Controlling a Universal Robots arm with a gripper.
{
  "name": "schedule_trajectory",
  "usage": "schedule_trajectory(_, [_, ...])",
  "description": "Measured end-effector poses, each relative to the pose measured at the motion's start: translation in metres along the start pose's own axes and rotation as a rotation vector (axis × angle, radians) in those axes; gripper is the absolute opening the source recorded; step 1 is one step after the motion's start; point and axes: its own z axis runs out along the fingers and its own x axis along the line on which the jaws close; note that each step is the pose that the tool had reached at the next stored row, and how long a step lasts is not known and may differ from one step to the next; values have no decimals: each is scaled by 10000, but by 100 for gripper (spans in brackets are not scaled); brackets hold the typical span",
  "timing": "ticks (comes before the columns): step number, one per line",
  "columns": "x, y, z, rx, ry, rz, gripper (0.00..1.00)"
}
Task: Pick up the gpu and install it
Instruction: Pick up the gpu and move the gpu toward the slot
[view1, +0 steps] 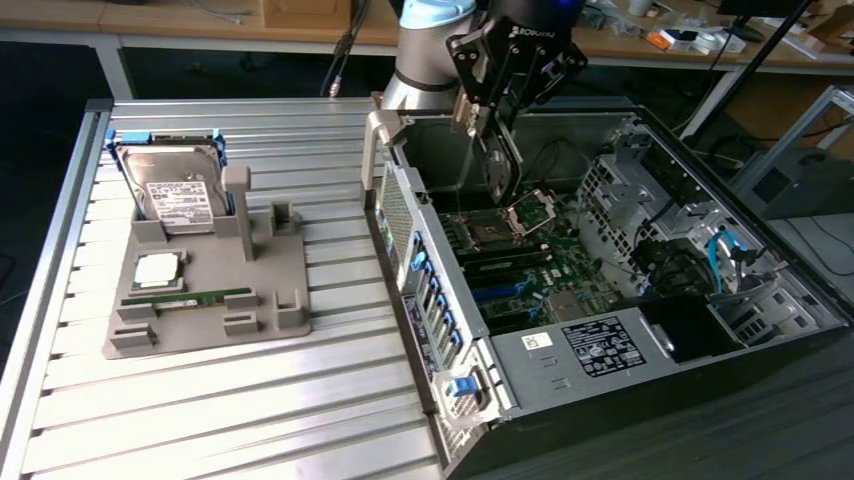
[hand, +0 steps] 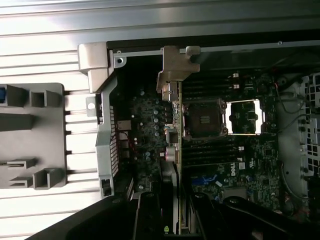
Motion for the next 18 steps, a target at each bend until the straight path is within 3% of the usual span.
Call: schedule_trajectory(18, [-108, -20, 59, -2, 0, 0, 27])
